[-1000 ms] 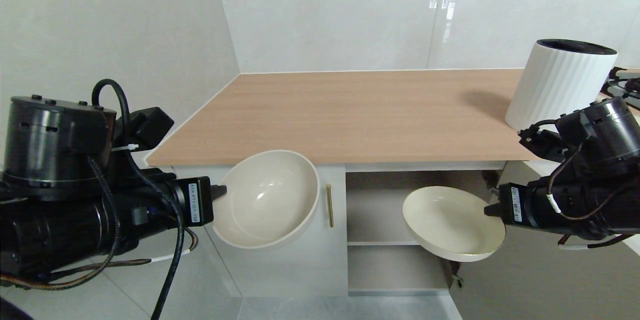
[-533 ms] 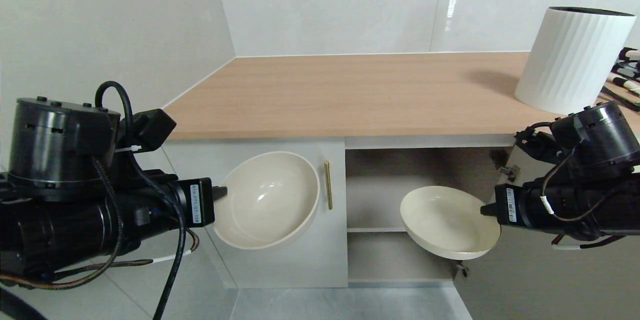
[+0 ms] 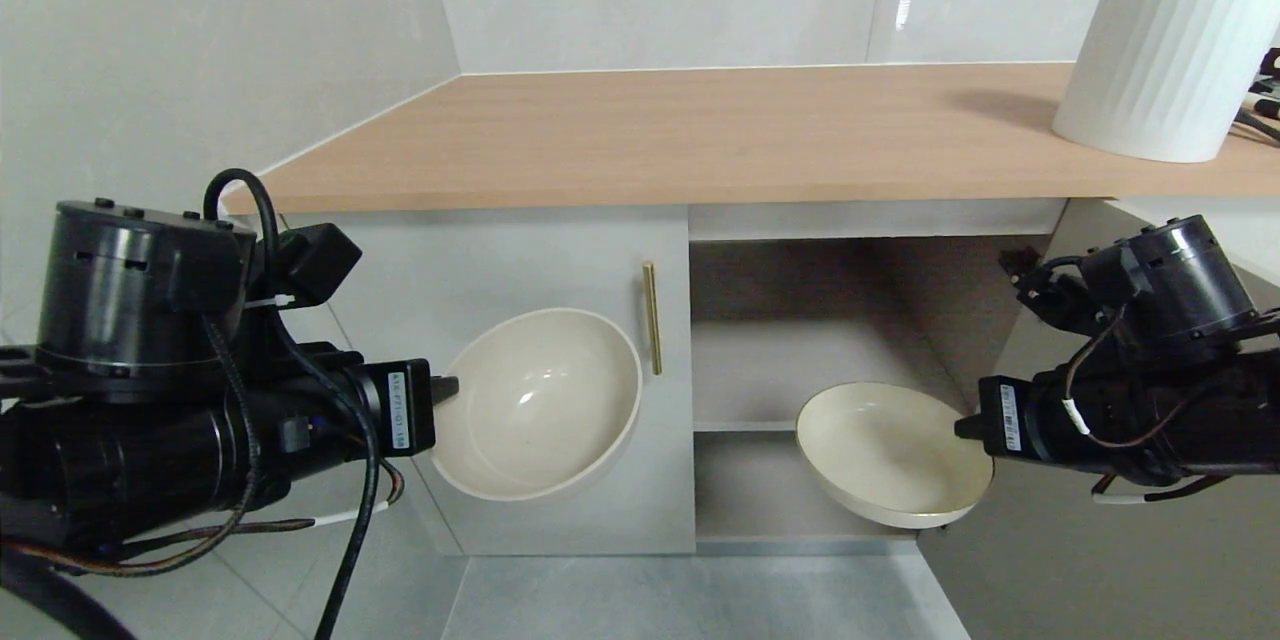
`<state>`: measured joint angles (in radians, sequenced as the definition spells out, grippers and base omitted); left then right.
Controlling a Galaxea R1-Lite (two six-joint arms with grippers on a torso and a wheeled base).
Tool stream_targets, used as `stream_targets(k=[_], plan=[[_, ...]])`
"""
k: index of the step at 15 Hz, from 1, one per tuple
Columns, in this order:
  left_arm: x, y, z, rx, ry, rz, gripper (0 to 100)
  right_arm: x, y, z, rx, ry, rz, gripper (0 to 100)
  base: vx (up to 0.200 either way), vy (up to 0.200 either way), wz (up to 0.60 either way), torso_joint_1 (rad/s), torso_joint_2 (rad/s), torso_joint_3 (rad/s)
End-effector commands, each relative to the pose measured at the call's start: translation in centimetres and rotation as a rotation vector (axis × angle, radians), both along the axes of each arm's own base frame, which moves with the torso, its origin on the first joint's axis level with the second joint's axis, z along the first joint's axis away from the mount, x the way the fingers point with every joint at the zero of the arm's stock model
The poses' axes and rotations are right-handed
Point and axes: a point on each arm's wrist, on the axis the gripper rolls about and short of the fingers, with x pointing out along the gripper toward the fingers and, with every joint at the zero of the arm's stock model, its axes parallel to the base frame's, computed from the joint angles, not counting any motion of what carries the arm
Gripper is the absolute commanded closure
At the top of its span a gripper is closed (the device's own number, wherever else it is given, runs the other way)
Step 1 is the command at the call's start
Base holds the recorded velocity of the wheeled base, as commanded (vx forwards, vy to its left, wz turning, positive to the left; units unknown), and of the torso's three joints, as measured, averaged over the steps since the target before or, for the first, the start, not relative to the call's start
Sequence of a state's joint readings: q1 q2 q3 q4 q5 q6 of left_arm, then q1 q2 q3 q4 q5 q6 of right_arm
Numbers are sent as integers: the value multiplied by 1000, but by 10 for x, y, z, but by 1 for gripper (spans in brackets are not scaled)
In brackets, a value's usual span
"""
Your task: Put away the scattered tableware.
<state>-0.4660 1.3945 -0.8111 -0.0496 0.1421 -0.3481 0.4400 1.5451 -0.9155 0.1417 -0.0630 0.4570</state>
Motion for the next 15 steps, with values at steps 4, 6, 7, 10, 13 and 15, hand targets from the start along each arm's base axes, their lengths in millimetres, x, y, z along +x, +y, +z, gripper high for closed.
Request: stream_targets(k=[4, 6, 7, 10, 13, 15], plan=[[1, -1, -1, 2, 3, 0, 100, 10, 5, -12, -18, 24, -2, 100, 0, 0, 0, -20, 79, 49], [1, -1, 0, 1, 1, 0, 100, 30, 14, -34, -64, 38, 34, 100, 0, 0, 0, 0, 0, 0], [1, -1, 0, 2, 1, -1, 100, 47, 20, -50, -65, 32, 33, 100, 0, 0, 0, 0, 0, 0], [1, -1, -1, 3, 2, -1, 100, 95, 29, -92, -55, -18, -24, 100, 0, 0, 0, 0, 0, 0], [2, -1, -3, 6, 9, -1, 100, 127, 33, -113, -58, -15, -85, 100, 0, 0, 0, 0, 0, 0], [3, -1, -3, 7, 10, -1, 100, 152, 29, -119, -61, -44, -134, 100, 0, 0, 0, 0, 0, 0]])
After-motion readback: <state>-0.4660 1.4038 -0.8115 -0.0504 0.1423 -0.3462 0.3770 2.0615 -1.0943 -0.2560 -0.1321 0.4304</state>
